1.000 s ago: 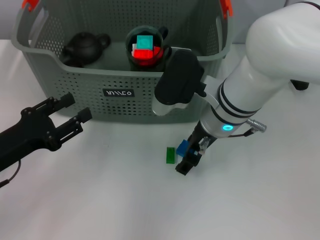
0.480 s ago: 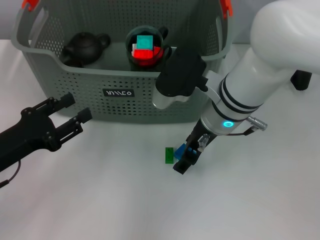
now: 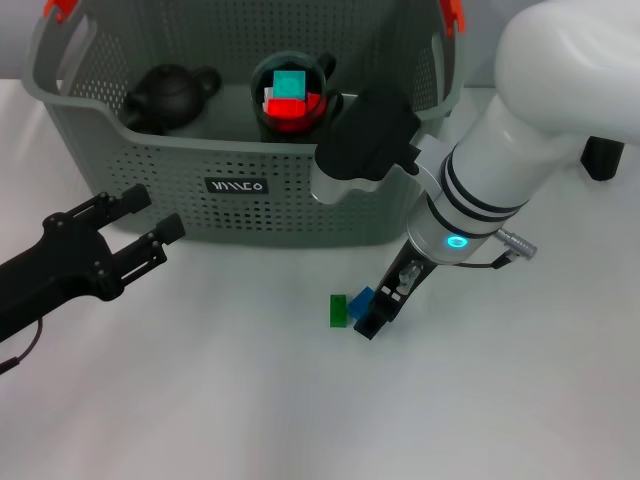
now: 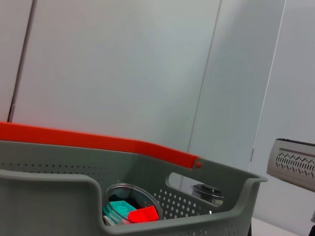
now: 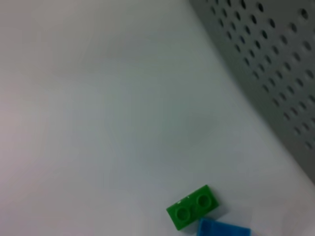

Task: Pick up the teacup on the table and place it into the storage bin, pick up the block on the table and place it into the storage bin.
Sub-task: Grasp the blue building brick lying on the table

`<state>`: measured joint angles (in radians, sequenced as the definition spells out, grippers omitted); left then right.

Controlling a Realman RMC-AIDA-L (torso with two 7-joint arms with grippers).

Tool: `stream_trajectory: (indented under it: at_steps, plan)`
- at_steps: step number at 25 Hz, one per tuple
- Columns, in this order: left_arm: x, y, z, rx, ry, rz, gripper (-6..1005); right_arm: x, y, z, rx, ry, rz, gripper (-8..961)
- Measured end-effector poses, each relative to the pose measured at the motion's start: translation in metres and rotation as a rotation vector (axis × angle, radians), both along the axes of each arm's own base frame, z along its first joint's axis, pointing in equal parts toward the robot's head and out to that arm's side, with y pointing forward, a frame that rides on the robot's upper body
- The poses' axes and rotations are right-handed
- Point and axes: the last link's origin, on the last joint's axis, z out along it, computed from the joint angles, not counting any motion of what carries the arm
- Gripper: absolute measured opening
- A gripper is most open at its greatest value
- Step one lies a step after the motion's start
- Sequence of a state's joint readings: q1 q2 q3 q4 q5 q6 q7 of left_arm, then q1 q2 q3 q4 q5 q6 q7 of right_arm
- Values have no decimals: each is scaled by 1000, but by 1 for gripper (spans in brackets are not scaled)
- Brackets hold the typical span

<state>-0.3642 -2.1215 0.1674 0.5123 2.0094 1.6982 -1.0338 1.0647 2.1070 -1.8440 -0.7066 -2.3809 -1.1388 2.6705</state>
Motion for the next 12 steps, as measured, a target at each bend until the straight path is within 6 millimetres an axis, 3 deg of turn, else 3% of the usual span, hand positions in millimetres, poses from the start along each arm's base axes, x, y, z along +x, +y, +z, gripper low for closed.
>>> stream_trajectory:
  at_steps: [12]
  plan:
    - [0,0,0,-1,1,1,627,3,1,-3,1,5,-24,867]
